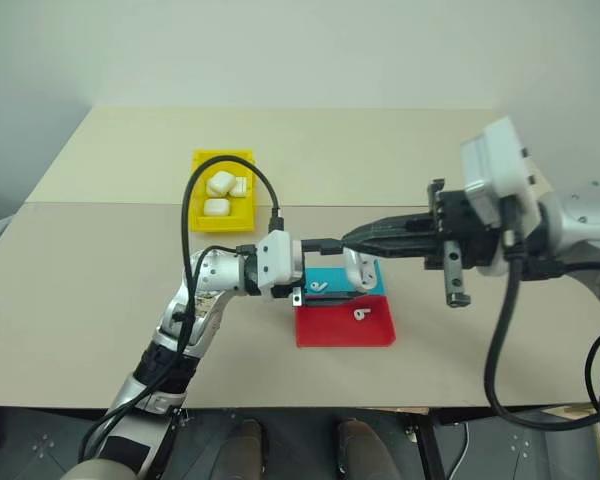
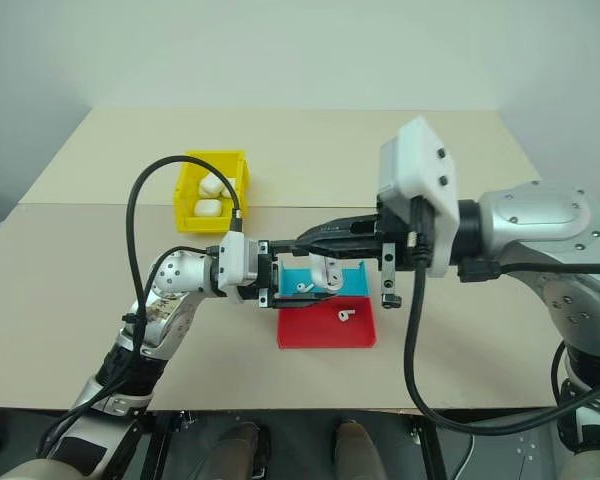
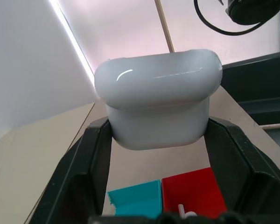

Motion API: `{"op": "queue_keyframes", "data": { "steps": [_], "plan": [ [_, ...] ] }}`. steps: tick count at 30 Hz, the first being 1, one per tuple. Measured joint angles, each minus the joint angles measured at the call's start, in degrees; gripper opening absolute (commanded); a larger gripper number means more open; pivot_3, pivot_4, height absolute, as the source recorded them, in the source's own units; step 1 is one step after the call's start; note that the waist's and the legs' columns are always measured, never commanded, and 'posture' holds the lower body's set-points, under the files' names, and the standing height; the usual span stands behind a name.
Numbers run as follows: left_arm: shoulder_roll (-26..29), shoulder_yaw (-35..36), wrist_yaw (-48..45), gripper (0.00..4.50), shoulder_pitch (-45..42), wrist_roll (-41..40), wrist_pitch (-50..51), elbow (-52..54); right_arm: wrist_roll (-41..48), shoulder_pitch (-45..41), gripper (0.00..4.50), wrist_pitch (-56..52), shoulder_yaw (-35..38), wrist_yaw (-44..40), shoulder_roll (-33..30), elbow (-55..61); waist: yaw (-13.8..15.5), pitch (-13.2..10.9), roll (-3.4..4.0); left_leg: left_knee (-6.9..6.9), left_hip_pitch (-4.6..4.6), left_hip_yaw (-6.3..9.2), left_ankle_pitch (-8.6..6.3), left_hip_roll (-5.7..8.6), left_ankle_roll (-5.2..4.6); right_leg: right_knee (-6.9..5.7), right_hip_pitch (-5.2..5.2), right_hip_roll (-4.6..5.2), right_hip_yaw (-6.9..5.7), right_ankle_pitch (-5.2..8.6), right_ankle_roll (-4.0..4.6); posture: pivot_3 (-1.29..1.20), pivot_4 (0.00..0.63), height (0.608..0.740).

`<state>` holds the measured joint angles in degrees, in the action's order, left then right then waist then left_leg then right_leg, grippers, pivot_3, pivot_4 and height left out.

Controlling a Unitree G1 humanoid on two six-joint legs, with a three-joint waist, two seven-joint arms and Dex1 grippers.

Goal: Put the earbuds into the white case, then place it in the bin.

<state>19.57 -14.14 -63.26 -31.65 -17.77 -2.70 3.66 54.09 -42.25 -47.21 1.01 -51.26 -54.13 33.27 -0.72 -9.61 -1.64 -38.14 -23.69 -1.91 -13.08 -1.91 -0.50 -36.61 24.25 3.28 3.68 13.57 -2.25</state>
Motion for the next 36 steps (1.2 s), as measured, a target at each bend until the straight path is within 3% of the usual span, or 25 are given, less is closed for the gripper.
{"op": "queue_keyframes", "data": {
  "steps": [6, 15, 22, 29, 32, 36],
  "plan": [
    [-1.21, -0.24, 0.38, 2.72, -0.40, 0.87, -0.11, -0.22, -9.80, -0.56, 0.05, 2.98, -6.01, -2.85, -0.30, 0.06, -0.02, 0.00, 0.00, -0.13, -0.04, 0.01, 0.00, 0.00, 0.00, -0.08, 0.02, 0.00, -0.01, -0.02, -0.02, 0.00, 0.150, 0.740],
    [-0.88, -0.86, 0.80, 2.72, 0.39, 2.12, -0.10, -0.59, -18.12, -0.31, 0.05, 6.58, -9.21, -5.98, -2.03, 1.48, -0.05, 0.00, 0.00, -0.15, -0.04, 0.02, 0.00, -0.02, 0.00, -0.10, 0.03, -0.01, -0.02, -0.02, -0.02, 0.00, 0.150, 0.740],
    [-0.37, -0.09, 1.07, 2.72, 0.96, 1.89, -0.15, -0.13, -20.94, 1.60, 0.05, 8.56, -8.23, -8.41, -4.74, 0.86, -0.02, 0.00, 0.00, -0.20, -0.03, 0.03, 0.00, -0.02, 0.00, -0.12, 0.01, -0.01, -0.03, -0.03, -0.01, 0.00, 0.150, 0.740],
    [-1.25, 2.38, 2.46, 2.72, 0.97, 0.27, -2.27, 0.64, -16.68, 0.52, 0.05, 7.45, -1.47, -6.15, -1.41, -0.07, -0.04, 0.00, 0.00, -0.20, -0.02, 0.04, 0.00, -0.02, 0.00, -0.16, 0.01, -0.01, -0.03, -0.04, 0.01, 0.00, 0.150, 0.740],
    [-2.66, 5.17, 7.70, 2.72, 0.36, 1.20, -3.33, -1.15, -15.71, 1.15, 0.05, 6.48, 3.39, -3.37, -1.32, -0.14, 0.07, 0.00, 0.00, -0.22, -0.01, 0.05, 0.00, -0.01, 0.00, -0.15, -0.03, 0.01, -0.05, -0.05, 0.00, 0.00, 0.150, 0.740],
    [-5.00, 11.02, 25.40, 2.72, -6.02, 8.34, 1.17, -7.52, -16.93, 8.94, 0.05, 5.35, 7.06, 1.10, -1.31, 0.16, 0.74, 0.01, -0.05, -0.50, -0.13, 0.16, -0.01, 0.03, -0.02, -0.16, -0.08, 0.02, -0.13, -0.12, -0.11, 0.00, 0.150, 0.740]
  ]
}}
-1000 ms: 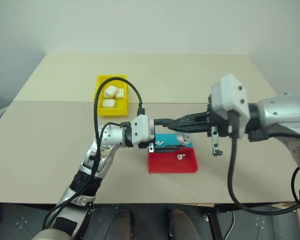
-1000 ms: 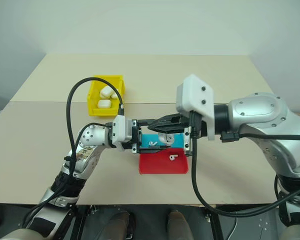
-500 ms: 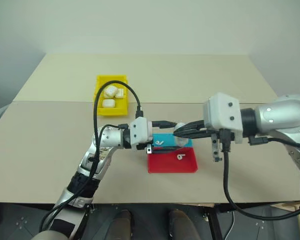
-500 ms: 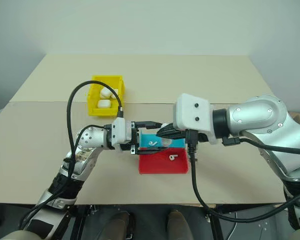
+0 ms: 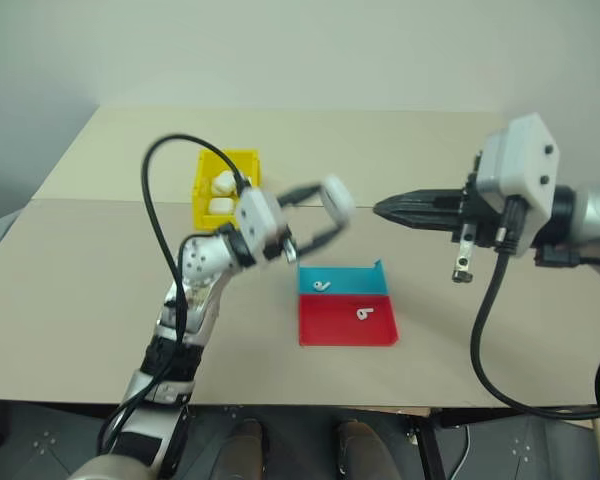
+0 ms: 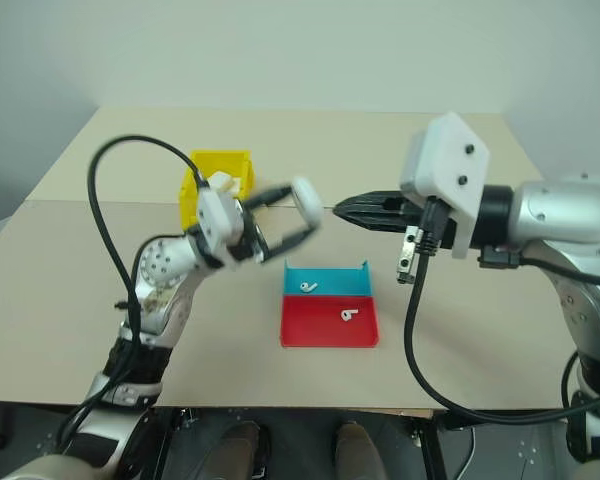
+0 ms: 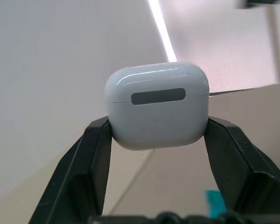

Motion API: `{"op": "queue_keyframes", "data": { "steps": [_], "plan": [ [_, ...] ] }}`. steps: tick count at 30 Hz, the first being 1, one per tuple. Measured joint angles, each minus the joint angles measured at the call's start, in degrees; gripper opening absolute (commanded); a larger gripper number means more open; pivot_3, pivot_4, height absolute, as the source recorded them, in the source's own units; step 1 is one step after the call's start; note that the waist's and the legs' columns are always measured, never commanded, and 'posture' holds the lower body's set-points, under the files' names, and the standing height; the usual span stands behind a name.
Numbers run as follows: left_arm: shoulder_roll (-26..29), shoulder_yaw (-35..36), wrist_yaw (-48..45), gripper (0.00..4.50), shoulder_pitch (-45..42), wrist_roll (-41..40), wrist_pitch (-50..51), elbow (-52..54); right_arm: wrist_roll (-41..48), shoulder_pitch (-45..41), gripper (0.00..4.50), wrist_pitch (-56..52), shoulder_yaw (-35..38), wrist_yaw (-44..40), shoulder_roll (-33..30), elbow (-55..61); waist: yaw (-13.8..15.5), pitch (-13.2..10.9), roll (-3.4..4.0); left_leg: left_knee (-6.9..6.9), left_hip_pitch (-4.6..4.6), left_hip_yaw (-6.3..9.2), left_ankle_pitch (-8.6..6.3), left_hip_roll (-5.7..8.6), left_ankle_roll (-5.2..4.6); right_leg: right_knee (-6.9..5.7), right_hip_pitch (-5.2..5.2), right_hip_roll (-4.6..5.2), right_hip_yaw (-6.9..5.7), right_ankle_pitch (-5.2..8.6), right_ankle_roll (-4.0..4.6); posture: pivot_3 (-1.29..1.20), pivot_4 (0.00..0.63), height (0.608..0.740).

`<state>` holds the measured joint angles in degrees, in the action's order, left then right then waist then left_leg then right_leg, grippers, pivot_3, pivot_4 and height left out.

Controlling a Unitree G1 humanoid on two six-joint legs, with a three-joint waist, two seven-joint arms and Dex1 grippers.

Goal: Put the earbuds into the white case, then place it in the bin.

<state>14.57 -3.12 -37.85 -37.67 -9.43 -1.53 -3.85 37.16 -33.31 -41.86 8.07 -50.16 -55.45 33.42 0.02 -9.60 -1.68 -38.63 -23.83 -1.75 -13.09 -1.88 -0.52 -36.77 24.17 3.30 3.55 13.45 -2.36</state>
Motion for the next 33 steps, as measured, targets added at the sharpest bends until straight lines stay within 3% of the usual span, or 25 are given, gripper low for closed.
{"op": "queue_keyframes", "data": {
  "steps": [4, 9, 15, 17, 18, 21, 28, 33],
  "plan": [
    [-0.17, 3.10, 16.97, 2.72, -11.68, 6.68, 15.63, -9.71, 0.13, 5.53, 0.05, -2.08, 1.21, 3.61, 0.80, 1.68, 0.16, 0.00, 0.00, -0.10, -0.04, 0.04, 0.00, 0.05, -0.01, 0.02, -0.03, 0.01, 0.00, -0.05, -0.11, 0.00, 0.150, 0.740],
    [-1.00, 6.54, 35.10, 2.72, -20.49, 12.22, 12.86, -28.14, -0.65, 10.22, 0.05, -2.20, 1.49, 5.78, 1.23, 3.04, -0.11, -0.01, -0.03, -0.03, -0.07, 0.02, -0.02, 0.04, -0.03, 0.04, 0.06, -0.01, 0.02, -0.06, -0.09, 0.00, 0.150, 0.740],
    [-0.80, 6.71, 41.34, 2.72, -21.19, 14.00, 11.09, -39.30, -2.47, 12.37, 0.05, -2.19, 1.34, 6.58, 1.08, 3.18, 0.00, -0.02, -0.03, -0.03, -0.19, 0.00, -0.02, 0.05, -0.02, 0.07, 0.11, 0.03, -0.02, -0.06, -0.08, 0.00, 0.150, 0.740],
    [-0.80, 6.73, 42.28, 2.72, -21.19, 14.03, 11.28, -40.82, -2.67, 12.75, 0.05, -2.19, 1.34, 6.65, 1.08, 3.19, 0.04, -0.02, -0.03, -0.03, -0.21, 0.00, -0.02, 0.06, -0.02, 0.08, 0.12, 0.03, -0.03, -0.07, -0.08, 0.00, 0.150, 0.740],
    [-0.81, 6.76, 42.43, 3.44, -21.19, 13.95, 11.48, -41.46, -2.75, 13.02, 0.00, -2.19, 1.34, 6.68, 1.08, 3.19, 0.08, -0.02, -0.03, -0.03, -0.22, 0.01, -0.02, 0.06, -0.02, 0.08, 0.12, 0.03, -0.03, -0.07, -0.08, 0.00, 0.150, 0.740],
    [-0.83, 6.74, 41.12, 4.34, -21.19, 13.53, 11.88, -41.90, -3.28, 13.61, 0.00, -2.18, 1.12, 6.72, 1.09, 3.19, 0.12, -0.01, -0.03, -0.04, -0.24, 0.00, -0.02, 0.07, -0.02, 0.08, 0.12, 0.03, -0.05, -0.07, -0.08, 0.00, 0.150, 0.740],
    [-0.83, 6.84, 38.79, 4.42, -20.19, 12.61, 11.85, -38.79, -4.68, 13.75, 0.00, -2.01, -0.81, 6.63, 1.17, 2.97, 0.07, -0.01, -0.03, -0.06, -0.23, 0.01, -0.02, 0.06, -0.02, 0.07, 0.12, 0.03, -0.05, -0.07, -0.08, 0.00, 0.150, 0.740],
    [1.29, 8.55, 19.11, 4.42, -8.23, -0.16, 13.20, -18.50, -6.44, 16.81, 0.00, 0.69, -0.34, 3.98, -0.53, 2.08, -0.35, -0.01, -0.01, -0.03, -0.24, -0.01, -0.02, 0.01, 0.00, 0.05, 0.16, 0.04, -0.04, -0.07, -0.07, 0.00, 0.150, 0.740]
  ]
}}
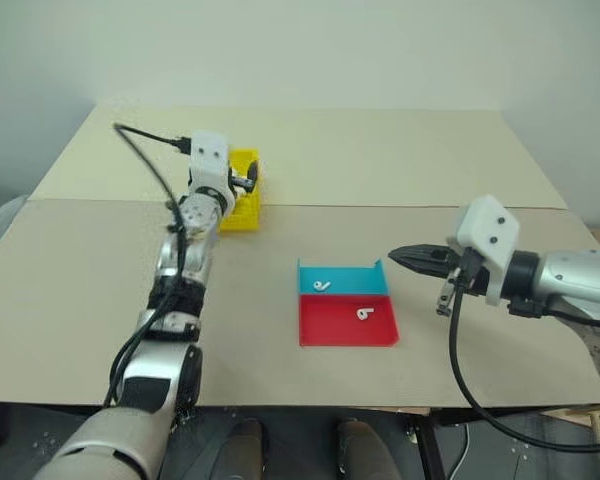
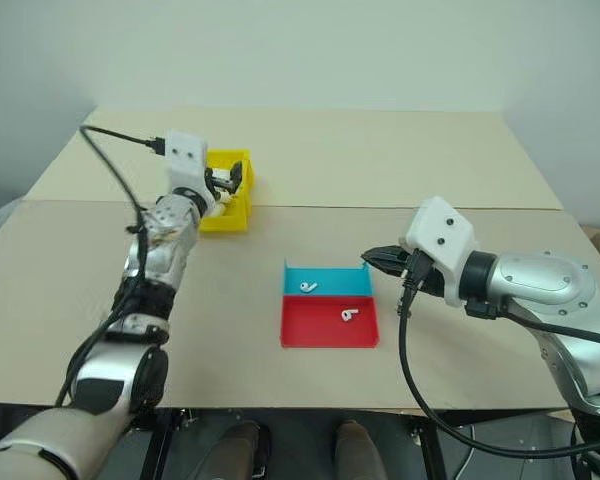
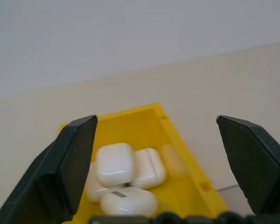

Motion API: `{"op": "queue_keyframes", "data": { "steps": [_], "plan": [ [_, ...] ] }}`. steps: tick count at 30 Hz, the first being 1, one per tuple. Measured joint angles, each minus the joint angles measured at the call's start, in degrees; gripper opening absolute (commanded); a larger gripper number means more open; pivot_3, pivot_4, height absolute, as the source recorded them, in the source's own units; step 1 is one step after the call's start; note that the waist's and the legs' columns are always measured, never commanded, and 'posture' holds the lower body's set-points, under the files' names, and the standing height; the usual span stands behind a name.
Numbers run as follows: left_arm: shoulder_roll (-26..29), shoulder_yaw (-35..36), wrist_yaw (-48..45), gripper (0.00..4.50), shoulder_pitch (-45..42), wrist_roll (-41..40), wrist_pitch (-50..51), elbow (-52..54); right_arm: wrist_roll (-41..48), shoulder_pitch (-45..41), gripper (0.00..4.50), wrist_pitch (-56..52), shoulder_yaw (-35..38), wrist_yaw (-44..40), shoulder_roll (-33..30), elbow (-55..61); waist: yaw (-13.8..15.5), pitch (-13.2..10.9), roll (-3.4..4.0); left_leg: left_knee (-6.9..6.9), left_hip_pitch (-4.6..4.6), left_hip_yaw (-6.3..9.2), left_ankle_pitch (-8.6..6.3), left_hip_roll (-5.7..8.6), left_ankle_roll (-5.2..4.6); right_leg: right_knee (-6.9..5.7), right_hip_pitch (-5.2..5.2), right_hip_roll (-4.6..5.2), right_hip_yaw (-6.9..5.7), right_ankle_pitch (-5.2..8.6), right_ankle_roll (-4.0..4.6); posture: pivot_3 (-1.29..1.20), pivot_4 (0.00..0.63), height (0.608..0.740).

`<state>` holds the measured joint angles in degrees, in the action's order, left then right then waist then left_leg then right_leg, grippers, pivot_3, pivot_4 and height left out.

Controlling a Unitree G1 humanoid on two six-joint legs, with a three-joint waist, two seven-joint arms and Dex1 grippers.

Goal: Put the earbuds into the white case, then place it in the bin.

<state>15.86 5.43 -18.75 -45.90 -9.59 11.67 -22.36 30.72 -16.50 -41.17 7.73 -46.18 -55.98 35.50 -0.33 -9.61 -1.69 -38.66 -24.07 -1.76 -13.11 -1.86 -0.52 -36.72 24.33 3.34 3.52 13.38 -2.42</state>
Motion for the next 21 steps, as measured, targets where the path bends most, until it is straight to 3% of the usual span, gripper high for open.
{"op": "queue_keyframes", "data": {
  "steps": [5, 12, 16, 21],
  "plan": [
    [8.75, -0.20, -14.49, 4.42, 11.56, -8.94, 7.72, 20.00, -1.70, 7.47, 0.00, 5.79, 4.95, -6.67, -3.83, -2.17, -0.36, 0.00, 0.00, -0.08, 0.12, -0.01, 0.00, 0.01, 0.00, -0.05, -0.12, 0.02, 0.01, 0.00, 0.00, 0.00, 0.150, 0.740],
    [20.49, 2.43, -23.95, 4.42, 25.14, -18.91, 18.38, 40.16, -3.46, 14.71, 0.00, 14.08, 13.84, -17.13, -6.86, -8.66, -0.43, 0.01, 0.01, -0.03, 0.55, -0.13, 0.00, -0.05, 0.00, -0.06, -0.39, -0.03, 0.12, 0.03, 0.01, 0.00, 0.150, 0.740],
    [27.29, 5.61, -29.19, 4.42, 33.30, -22.09, 19.93, 45.87, -3.48, 17.56, 0.00, 21.19, 20.22, -25.36, -7.20, -13.00, -0.57, 0.01, 0.01, 0.00, 0.54, -0.18, 0.00, -0.09, 0.00, -0.07, -0.33, -0.05, 0.16, 0.04, 0.04, 0.00, 0.150, 0.740],
    [31.86, 8.39, -33.79, 4.42, 38.19, -23.14, 19.36, 47.63, -5.29, 17.94, 0.00, 30.54, 21.69, -31.45, -7.50, -18.48, -0.47, 0.01, 0.02, 0.01, 0.88, -0.28, 0.00, -0.10, 0.00, -0.03, -0.63, -0.05, 0.18, 0.19, -0.02, 0.00, 0.150, 0.740]
  ]
}}
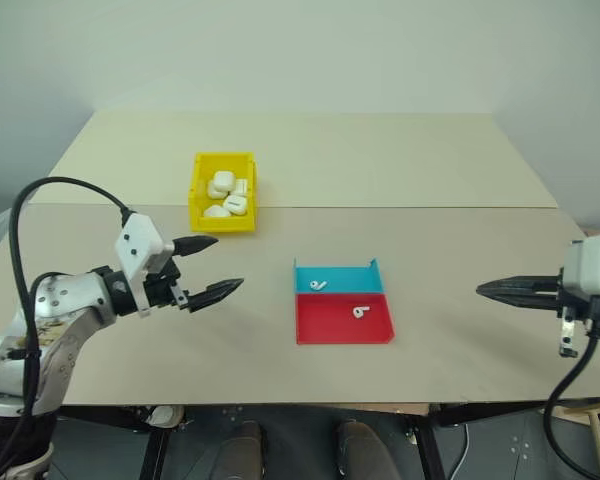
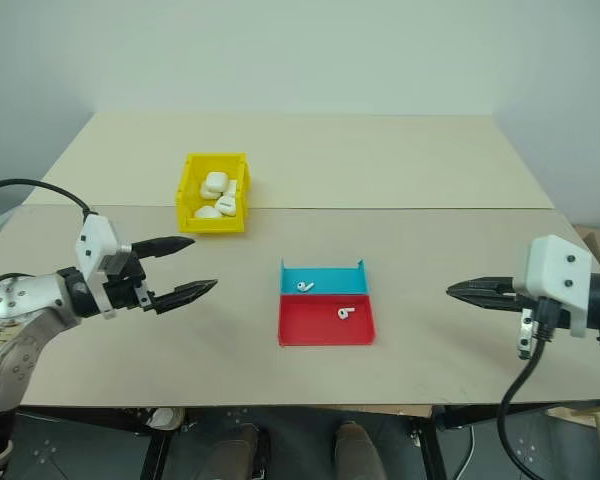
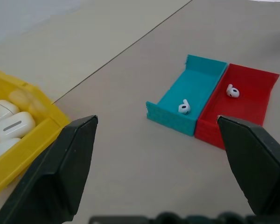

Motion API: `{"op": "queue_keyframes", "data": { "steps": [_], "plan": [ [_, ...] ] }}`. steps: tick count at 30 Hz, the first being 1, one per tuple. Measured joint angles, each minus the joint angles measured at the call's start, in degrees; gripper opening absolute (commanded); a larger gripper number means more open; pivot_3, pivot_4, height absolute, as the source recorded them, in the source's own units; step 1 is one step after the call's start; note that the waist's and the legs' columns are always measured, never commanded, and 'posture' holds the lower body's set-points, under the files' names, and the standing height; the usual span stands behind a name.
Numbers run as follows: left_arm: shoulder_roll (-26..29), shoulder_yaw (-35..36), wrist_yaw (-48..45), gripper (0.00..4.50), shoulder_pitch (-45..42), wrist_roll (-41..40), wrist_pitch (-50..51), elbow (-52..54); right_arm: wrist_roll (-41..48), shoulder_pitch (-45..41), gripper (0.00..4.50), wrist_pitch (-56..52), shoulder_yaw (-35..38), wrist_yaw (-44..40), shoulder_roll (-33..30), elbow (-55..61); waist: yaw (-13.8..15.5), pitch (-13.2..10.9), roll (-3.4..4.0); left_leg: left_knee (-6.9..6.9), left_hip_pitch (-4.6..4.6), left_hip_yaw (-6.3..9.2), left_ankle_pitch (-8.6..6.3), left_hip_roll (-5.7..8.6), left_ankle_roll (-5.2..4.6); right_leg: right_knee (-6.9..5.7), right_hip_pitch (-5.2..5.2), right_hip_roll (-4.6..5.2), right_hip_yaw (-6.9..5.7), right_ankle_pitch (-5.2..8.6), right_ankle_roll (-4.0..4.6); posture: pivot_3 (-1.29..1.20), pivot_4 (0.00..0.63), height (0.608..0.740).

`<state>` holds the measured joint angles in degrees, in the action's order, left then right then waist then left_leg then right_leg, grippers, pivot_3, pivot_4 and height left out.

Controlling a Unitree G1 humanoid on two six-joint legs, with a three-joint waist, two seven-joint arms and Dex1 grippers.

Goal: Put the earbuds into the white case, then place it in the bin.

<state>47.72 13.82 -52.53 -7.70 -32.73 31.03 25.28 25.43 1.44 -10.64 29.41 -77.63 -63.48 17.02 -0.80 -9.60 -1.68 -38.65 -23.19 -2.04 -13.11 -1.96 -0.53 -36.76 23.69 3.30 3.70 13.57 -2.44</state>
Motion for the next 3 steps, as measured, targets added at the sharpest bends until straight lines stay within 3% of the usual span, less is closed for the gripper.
{"op": "queue_keyframes", "data": {
  "steps": [3],
  "plan": [
    [0.29, 0.28, -0.87, 4.42, 0.74, 0.00, -0.34, -0.01, -0.86, -1.31, 0.00, 1.70, -1.08, -0.23, -0.14, -2.16, 0.02, 0.00, 0.00, 0.02, 0.00, -0.01, 0.00, 0.00, 0.00, 0.02, -0.02, 0.01, 0.00, -0.01, 0.05, 0.00, 0.150, 0.740]
  ]
}}
